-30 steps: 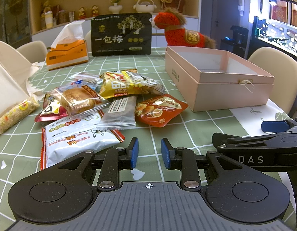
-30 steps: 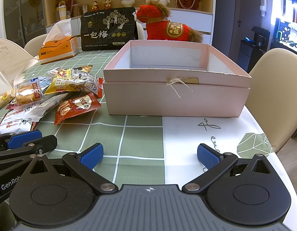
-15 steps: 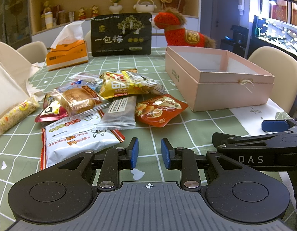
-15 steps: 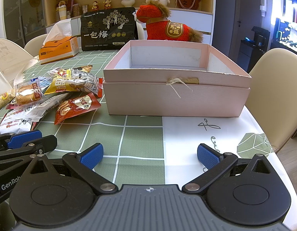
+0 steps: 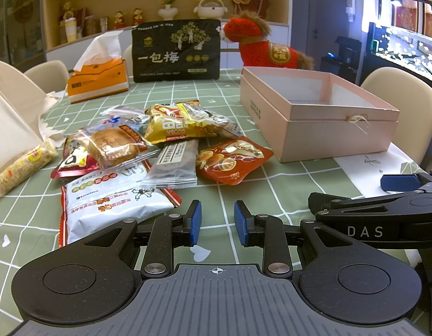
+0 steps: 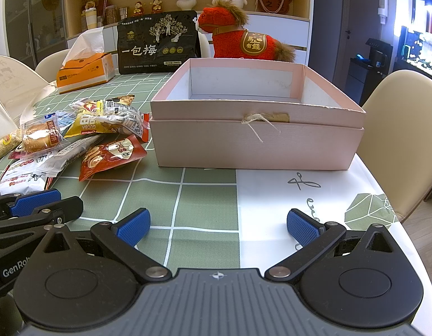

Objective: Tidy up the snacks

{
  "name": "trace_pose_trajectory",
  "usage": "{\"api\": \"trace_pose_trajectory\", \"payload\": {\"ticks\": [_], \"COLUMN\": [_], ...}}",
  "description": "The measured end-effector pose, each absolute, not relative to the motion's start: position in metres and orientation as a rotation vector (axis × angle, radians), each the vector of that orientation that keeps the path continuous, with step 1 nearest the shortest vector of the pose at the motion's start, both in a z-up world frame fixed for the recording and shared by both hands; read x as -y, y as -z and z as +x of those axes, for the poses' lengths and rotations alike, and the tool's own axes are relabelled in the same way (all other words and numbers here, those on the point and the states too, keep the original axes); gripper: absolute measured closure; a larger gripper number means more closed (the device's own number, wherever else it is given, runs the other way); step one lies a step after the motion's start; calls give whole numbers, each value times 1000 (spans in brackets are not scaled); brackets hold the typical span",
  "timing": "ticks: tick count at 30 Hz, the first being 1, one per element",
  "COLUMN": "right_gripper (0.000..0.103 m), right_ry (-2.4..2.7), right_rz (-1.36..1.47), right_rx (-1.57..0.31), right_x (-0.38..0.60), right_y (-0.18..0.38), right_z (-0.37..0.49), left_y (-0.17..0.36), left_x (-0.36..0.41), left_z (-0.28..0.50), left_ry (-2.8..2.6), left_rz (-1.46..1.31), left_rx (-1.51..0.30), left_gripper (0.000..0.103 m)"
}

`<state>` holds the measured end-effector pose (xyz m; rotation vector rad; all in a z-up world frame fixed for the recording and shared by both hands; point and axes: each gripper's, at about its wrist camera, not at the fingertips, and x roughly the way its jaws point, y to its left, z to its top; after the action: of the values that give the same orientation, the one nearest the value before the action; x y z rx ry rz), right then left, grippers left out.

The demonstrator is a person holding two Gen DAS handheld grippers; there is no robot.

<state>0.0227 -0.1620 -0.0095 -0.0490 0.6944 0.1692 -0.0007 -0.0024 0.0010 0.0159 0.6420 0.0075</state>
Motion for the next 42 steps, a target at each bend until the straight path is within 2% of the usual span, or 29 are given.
{"api": "trace_pose_trajectory", "payload": {"ticks": [3, 7, 10, 13, 16, 21, 24, 26, 28, 31, 33, 36, 42], "right_gripper": [0, 0, 0, 0, 0, 0, 1, 1, 1, 1, 1, 1, 1], "right_ry": [-175, -190, -224, -221, -198, -191, -176, -187, -217, -286, -343, -394, -514], "right_rz": [-49, -65, -108, -112, -110, -116, -125, -139, -164, -175, -164, -155, -233], "right_rx": [-713, -960, -1063, -1104, -1111, -1114, -1088, -1048, -1004, -979, -979, -967, -947], "right_x": [162, 164, 165, 167, 164, 157, 150, 144, 133, 112, 97, 66, -32], "right_y": [8, -9, -13, -14, -15, -17, -20, -27, -34, -45, -50, -57, -39], "right_z": [23, 30, 32, 31, 31, 36, 33, 28, 24, 27, 31, 38, 46], "left_y": [-1, -2, -21, -63, -84, -58, -47, -45, -42, -37, -35, -37, -38], "left_x": [5, 7, -3, -36, -83, -196, -230, -241, -246, -247, -252, -253, -224], "left_z": [-1, -2, 7, 12, 25, 65, 76, 81, 89, 101, 107, 102, 67], "left_ry": [-14, -5, 111, 158, 77, -85, -74, -40, 7, 10, 9, 17, 128], "left_rz": [34, 48, 30, 52, 134, 137, 157, 190, 183, 185, 102, -7, -12], "left_rx": [-641, -658, -748, -693, -659, -859, -929, -941, -980, -1018, -1010, -997, -987], "left_gripper": [72, 72, 71, 69, 69, 72, 71, 69, 57, 54, 58, 69, 70]}}
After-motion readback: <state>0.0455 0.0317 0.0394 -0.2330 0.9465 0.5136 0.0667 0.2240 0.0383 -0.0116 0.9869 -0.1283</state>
